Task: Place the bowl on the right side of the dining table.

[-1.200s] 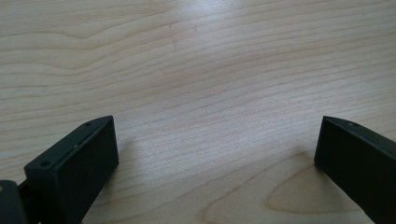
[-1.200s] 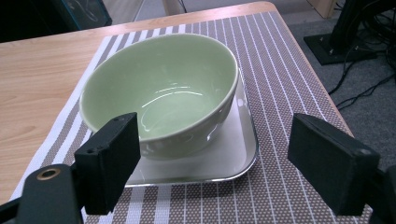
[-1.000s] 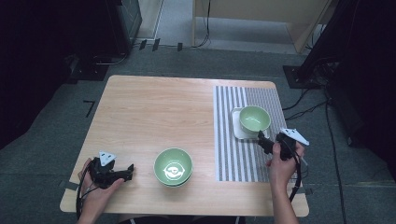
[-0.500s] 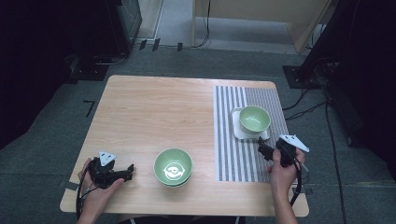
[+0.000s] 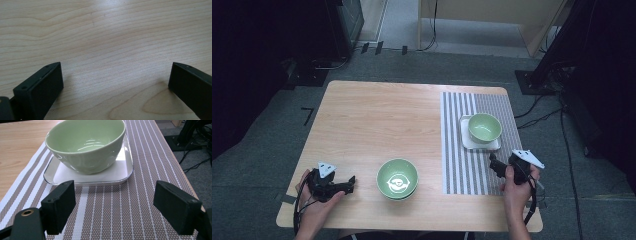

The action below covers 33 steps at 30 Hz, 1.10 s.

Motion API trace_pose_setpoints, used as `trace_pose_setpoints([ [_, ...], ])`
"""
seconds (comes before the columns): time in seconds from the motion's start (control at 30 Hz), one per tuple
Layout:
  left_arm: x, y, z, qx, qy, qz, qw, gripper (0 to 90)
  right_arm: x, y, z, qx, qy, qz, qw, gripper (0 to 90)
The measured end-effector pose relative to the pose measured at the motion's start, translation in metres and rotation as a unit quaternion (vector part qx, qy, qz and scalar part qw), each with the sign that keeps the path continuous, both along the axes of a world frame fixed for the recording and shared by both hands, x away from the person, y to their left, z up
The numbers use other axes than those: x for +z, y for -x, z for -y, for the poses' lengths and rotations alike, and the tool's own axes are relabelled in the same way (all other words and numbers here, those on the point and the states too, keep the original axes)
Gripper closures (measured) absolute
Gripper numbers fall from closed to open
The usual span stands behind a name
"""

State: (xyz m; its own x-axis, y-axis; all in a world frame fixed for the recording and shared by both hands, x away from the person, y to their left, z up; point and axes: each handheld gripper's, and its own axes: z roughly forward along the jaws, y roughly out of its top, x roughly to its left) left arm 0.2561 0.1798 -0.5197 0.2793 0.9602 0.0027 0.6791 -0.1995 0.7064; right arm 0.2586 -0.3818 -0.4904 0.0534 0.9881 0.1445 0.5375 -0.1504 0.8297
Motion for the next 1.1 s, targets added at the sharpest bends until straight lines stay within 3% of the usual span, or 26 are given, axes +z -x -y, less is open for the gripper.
trace_pose_setpoints([
  [1.1,0.0,0.0,0.0,0.0,0.0,0.0,1.0,0.0,-0.014,0.027,0.014,-0.003,0.003,-0.02,0.9998,18.2],
])
